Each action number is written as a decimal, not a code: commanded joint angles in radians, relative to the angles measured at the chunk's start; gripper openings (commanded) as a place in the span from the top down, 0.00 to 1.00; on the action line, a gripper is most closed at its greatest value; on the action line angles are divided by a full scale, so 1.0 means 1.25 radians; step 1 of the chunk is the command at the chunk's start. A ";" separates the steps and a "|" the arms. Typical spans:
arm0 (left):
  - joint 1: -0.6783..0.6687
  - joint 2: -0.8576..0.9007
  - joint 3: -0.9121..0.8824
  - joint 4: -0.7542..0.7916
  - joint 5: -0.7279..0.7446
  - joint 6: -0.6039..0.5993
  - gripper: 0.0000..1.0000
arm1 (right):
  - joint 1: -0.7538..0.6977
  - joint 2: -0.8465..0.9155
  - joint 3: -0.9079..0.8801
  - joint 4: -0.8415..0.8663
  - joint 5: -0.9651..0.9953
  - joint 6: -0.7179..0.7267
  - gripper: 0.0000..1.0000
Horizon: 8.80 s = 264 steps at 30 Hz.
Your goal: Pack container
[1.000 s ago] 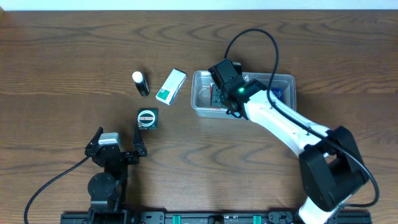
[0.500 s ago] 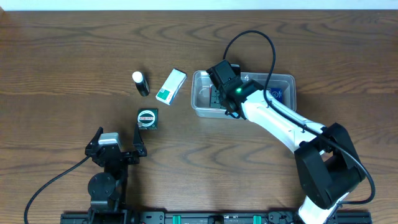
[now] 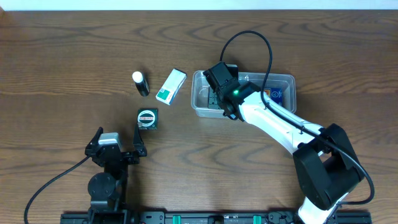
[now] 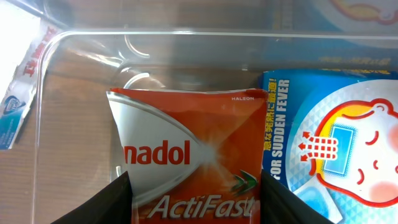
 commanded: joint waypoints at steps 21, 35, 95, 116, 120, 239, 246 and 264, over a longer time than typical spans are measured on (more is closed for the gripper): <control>0.005 -0.004 -0.026 -0.013 -0.004 0.005 0.02 | 0.005 0.045 -0.001 0.017 0.050 0.013 0.35; 0.005 -0.004 -0.026 -0.013 -0.004 0.005 0.02 | 0.005 0.044 -0.001 0.022 0.050 -0.019 0.30; 0.005 -0.004 -0.026 -0.013 -0.004 0.005 0.02 | -0.023 0.086 0.052 -0.034 -0.010 -0.184 0.99; 0.005 -0.004 -0.026 -0.013 -0.004 0.005 0.02 | -0.033 0.085 0.055 -0.031 -0.071 -0.175 0.99; 0.005 -0.004 -0.026 -0.013 -0.004 0.005 0.02 | -0.046 0.084 0.088 -0.054 -0.105 -0.174 0.99; 0.005 -0.004 -0.026 -0.013 -0.004 0.005 0.02 | -0.968 -0.084 0.539 -0.638 0.041 -0.343 0.01; 0.005 -0.004 -0.026 -0.013 -0.004 0.005 0.02 | -0.968 -0.084 0.539 -0.638 0.041 -0.342 0.01; 0.005 -0.004 -0.026 -0.013 -0.004 0.005 0.02 | -0.968 -0.084 0.539 -0.638 0.041 -0.342 0.01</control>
